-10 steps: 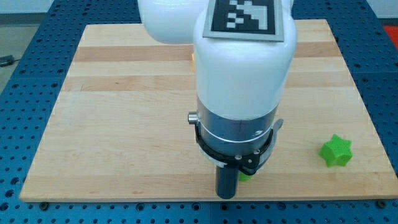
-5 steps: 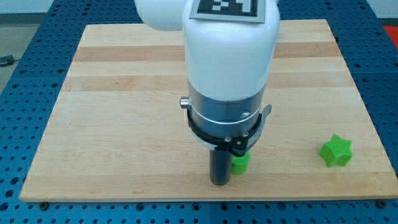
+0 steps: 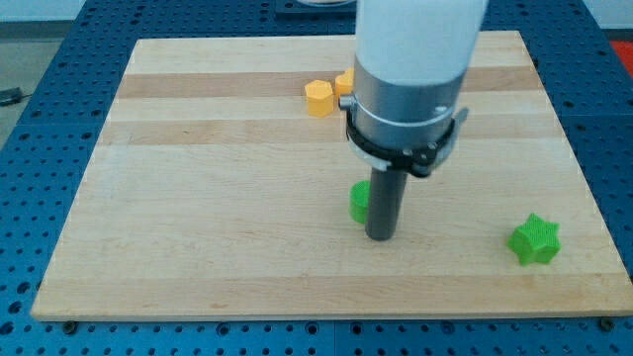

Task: Place green circle towards the bottom left of the hexagon

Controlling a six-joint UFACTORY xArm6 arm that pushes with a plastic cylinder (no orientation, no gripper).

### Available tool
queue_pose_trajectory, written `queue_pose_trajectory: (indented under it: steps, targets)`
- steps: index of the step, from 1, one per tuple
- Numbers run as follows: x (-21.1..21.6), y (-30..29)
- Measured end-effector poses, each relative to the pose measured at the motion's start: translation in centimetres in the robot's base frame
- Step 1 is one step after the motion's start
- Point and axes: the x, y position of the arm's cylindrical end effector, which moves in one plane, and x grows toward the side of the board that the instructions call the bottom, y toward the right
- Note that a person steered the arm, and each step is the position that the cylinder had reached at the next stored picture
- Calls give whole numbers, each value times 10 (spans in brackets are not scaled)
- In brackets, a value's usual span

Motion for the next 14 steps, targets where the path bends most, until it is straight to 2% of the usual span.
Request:
queue_pose_trajectory:
  steps: [2,4,6,7,8,10,11,12,13,14]
  targets:
    - [-59,-41]
    - [-112,-56]
    - [-123,-25]
    - [-141,-25]
    - [-155,-41]
    - [-155,-71]
    - [-138,-70]
    - [-90,-88]
    - [-9,-15]
    - [89,20]
